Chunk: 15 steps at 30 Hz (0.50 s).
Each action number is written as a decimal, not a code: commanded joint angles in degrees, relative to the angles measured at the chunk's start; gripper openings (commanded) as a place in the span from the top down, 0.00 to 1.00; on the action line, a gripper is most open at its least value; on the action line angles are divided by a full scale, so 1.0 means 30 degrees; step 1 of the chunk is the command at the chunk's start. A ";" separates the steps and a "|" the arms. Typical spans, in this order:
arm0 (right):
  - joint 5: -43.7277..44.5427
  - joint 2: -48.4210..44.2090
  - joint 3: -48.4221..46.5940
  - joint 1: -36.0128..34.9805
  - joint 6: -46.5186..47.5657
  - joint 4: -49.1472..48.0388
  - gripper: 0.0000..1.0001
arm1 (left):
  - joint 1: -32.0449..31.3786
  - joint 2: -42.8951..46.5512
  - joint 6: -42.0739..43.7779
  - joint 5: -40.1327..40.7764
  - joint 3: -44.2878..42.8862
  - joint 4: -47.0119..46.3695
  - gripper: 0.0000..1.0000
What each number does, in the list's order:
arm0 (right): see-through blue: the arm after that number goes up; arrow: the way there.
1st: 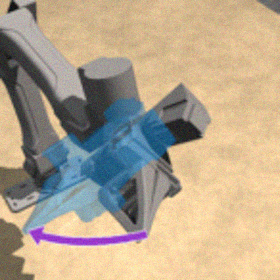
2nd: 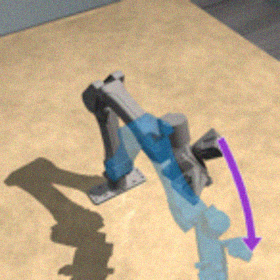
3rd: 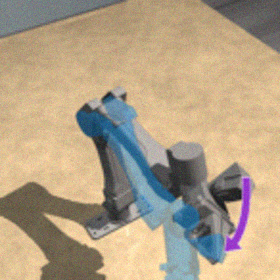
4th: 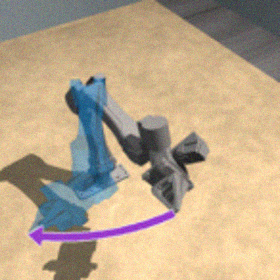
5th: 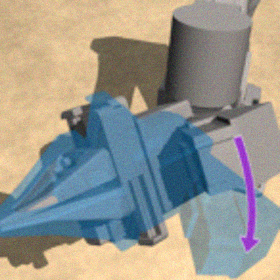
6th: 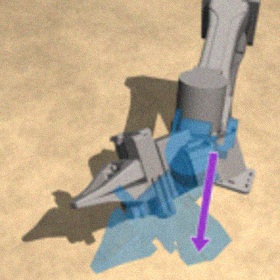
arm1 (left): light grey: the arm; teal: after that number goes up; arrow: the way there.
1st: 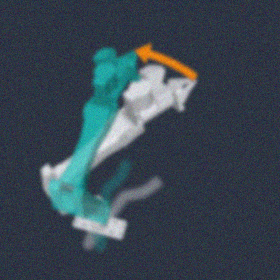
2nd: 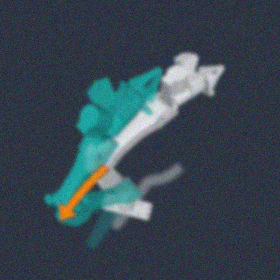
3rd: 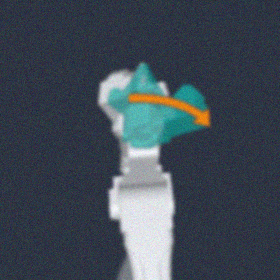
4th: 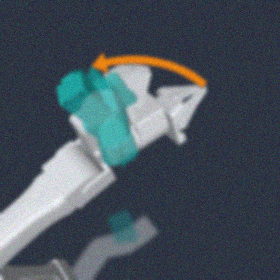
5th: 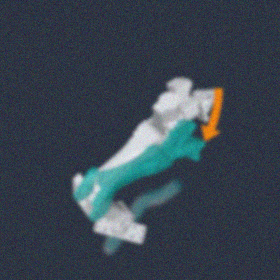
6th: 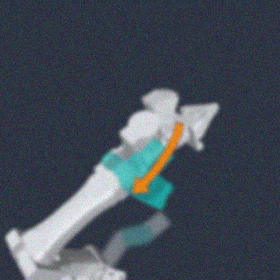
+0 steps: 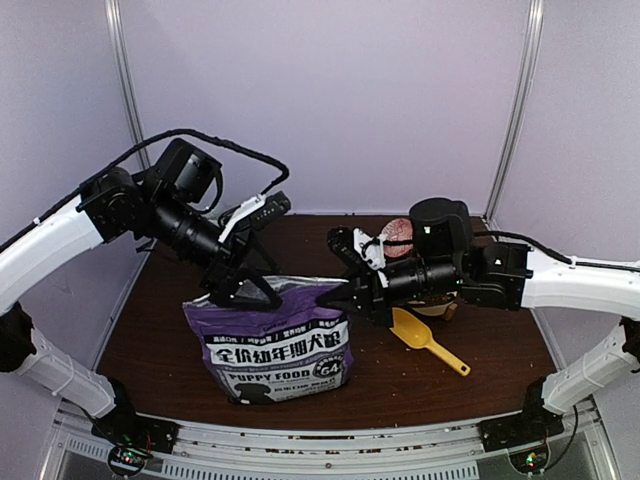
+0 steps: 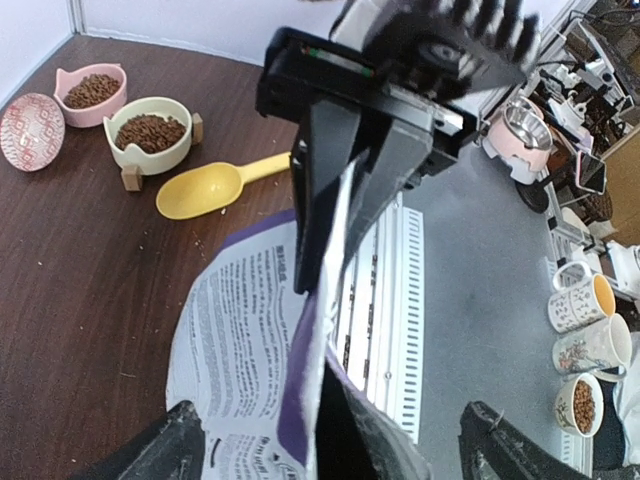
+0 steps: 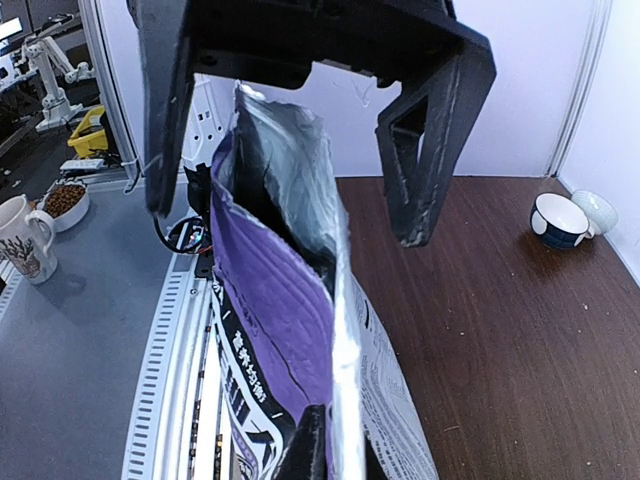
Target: Serve the pet food
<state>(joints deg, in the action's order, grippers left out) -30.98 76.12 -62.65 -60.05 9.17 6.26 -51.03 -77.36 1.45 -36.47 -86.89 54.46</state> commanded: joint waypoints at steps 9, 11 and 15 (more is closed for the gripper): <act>-0.0557 -0.1870 -0.0891 0.1057 -0.2815 0.0136 0.95 | -0.2901 -0.0168 0.0978 0.5608 -0.0957 0.2848 0.18; -0.1009 -0.2033 -0.0827 0.1317 -0.3344 0.0324 0.95 | -0.3407 0.0040 0.1210 0.6742 -0.0972 0.2854 0.26; -0.1421 -0.2162 -0.0718 0.1448 -0.3957 0.0663 0.94 | -0.4103 0.0043 0.1681 0.8005 -0.1358 0.2791 0.43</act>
<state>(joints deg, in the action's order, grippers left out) -33.26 72.66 -62.65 -56.60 1.08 11.16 -61.63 -78.46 4.32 -18.94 -88.68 61.78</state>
